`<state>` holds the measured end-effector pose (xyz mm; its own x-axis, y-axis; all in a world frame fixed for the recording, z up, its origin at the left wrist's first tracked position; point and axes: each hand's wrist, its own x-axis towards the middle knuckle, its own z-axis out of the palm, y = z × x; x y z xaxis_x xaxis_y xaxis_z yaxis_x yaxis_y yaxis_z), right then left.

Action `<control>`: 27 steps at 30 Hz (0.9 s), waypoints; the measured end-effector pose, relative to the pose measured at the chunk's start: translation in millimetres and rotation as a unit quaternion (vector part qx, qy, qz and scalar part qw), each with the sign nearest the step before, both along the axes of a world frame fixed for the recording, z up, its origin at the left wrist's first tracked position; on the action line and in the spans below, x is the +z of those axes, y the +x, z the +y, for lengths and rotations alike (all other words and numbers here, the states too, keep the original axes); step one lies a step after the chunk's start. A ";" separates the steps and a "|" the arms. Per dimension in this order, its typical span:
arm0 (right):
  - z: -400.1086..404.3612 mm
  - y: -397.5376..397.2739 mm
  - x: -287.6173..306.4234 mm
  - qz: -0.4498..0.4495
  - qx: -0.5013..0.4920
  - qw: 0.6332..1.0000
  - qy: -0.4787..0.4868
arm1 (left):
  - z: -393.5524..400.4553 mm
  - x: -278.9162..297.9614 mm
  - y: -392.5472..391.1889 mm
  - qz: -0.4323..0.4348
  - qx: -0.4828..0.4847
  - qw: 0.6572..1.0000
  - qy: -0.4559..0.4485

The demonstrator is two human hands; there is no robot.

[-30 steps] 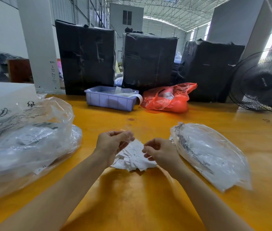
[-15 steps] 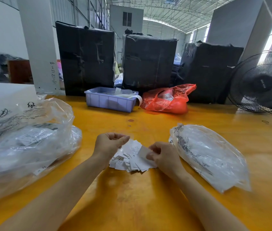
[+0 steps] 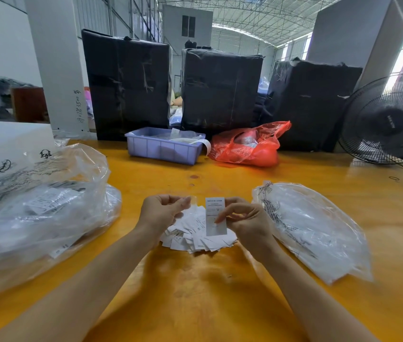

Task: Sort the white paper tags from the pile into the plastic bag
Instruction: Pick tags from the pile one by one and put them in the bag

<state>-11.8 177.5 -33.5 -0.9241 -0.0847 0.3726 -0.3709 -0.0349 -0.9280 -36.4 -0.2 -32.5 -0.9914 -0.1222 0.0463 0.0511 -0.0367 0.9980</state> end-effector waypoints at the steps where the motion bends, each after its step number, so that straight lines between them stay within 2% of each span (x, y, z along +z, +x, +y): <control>1: 0.0 -0.2 -0.2 0.003 -0.001 1.000 -0.001 | 0.4 0.2 0.3 -0.001 -0.004 1.000 -0.002; 6: -0.4 1.5 2.5 0.034 -0.041 0.997 0.064 | 1.2 0.0 0.2 -0.004 -0.018 1.000 -0.012; 9: 0.3 1.7 4.8 0.015 -0.066 0.993 0.091 | 1.1 -0.6 0.4 -0.002 -0.027 0.999 -0.021; 12: 2.4 0.4 6.8 -0.017 -0.067 0.995 0.066 | 0.7 -1.1 0.1 0.000 -0.033 0.999 -0.027; 23: 0.5 -0.4 6.1 -0.024 -0.077 0.997 0.012 | 3.8 -0.4 4.0 -0.005 -0.074 0.997 -0.032; 27: 1.5 -2.7 10.4 -0.051 -0.105 0.989 -0.096 | 4.4 1.8 7.1 -0.008 -0.103 0.994 -0.033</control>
<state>-14.5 179.0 -23.1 -0.9474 0.1758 0.2676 -0.2940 -0.1465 -0.9445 -29.3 4.2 -30.7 -0.9958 0.0861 0.0307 0.0326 0.0206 0.9993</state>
